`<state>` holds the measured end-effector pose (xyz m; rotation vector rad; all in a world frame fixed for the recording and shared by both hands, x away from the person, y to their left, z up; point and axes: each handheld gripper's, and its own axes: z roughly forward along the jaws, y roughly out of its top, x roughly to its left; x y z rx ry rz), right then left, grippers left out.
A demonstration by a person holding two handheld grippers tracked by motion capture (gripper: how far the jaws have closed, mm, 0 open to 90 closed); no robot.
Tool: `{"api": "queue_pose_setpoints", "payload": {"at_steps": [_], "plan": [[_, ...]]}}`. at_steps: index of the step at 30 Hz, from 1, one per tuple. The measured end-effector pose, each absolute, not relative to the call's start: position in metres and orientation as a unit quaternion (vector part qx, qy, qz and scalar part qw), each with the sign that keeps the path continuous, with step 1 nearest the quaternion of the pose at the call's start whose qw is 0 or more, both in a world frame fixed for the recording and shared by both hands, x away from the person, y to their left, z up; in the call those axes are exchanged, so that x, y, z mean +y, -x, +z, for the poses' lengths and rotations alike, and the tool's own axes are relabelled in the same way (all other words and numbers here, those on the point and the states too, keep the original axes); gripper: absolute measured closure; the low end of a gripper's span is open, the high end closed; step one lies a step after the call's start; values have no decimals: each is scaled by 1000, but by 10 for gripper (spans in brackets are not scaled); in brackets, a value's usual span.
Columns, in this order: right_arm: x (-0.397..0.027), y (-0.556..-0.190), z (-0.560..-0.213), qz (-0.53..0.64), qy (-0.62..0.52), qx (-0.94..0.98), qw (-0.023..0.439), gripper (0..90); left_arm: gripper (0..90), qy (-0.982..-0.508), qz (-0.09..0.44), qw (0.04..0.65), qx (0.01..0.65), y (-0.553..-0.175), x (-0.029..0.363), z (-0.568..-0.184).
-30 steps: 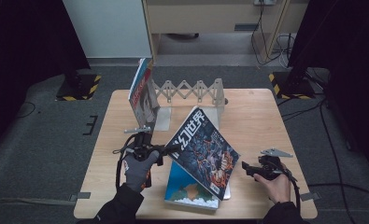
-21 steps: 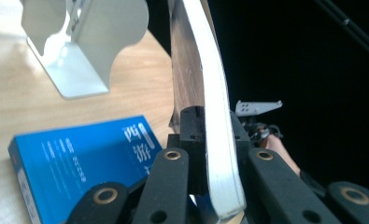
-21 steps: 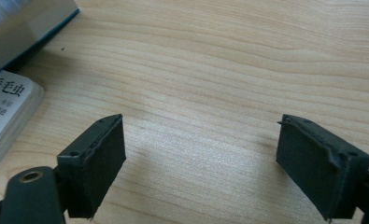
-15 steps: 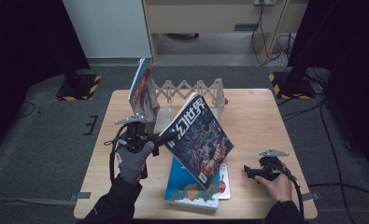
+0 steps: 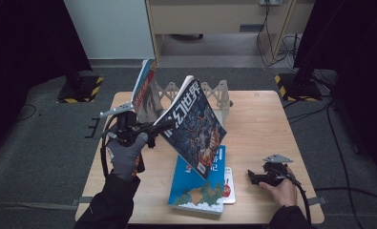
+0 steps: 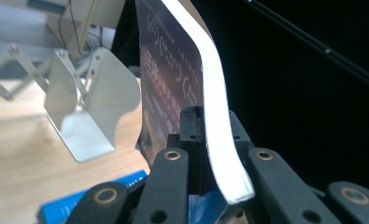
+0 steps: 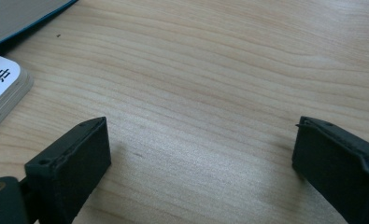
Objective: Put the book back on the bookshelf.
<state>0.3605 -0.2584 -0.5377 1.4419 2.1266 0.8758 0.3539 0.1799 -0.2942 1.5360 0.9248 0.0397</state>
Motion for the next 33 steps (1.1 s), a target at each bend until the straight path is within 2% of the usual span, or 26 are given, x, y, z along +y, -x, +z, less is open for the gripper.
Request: {"api": "queue_pose_setpoints", "payload": {"at_steps": [14, 33], "plan": [[-258, -360, -539, 320, -519, 763, 213, 35, 821, -663, 82, 632, 391, -354, 191, -244], [-259, -360, -539, 320, -519, 763, 214, 34, 821, -653, 149, 620, 408, -368, 211, -221]]}}
